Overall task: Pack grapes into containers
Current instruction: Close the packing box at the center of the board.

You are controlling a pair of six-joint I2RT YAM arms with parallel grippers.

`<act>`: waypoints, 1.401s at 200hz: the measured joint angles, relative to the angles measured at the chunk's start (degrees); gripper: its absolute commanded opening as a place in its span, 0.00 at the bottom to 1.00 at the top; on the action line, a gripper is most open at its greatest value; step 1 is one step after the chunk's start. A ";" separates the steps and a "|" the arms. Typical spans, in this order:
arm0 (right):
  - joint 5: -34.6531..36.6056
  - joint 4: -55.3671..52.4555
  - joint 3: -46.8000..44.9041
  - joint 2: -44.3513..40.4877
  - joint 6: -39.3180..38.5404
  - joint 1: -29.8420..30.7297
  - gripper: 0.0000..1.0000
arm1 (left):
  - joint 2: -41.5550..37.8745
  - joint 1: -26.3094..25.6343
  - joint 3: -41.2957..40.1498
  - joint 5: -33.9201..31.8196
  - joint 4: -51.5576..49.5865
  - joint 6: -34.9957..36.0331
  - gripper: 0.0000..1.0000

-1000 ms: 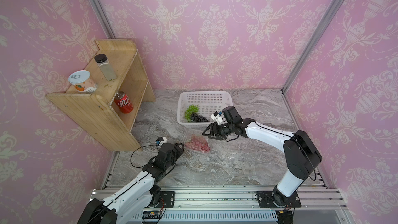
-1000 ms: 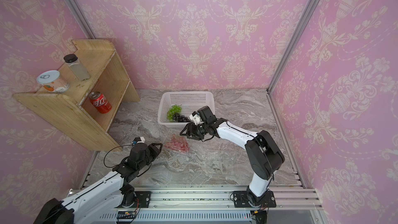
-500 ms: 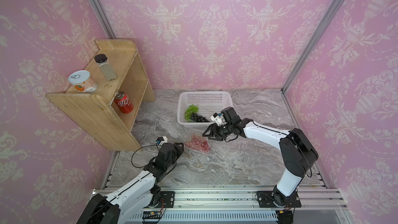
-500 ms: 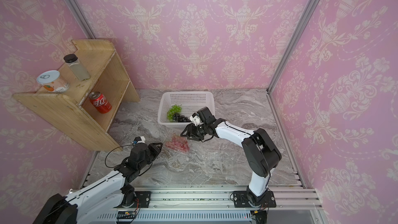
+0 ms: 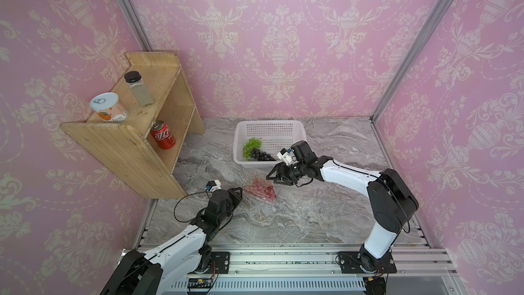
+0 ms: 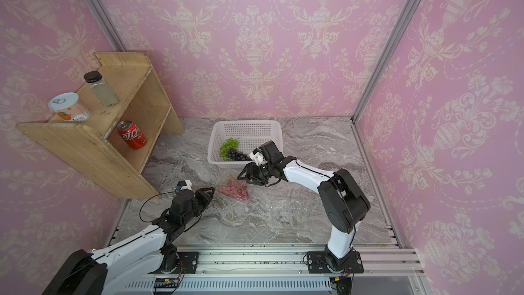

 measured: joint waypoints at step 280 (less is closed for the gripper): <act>0.00 1.88 -0.02 0.00 1.51 0.26 0.53 | 5.49 -1.95 -2.71 -2.01 13.33 -4.31 0.20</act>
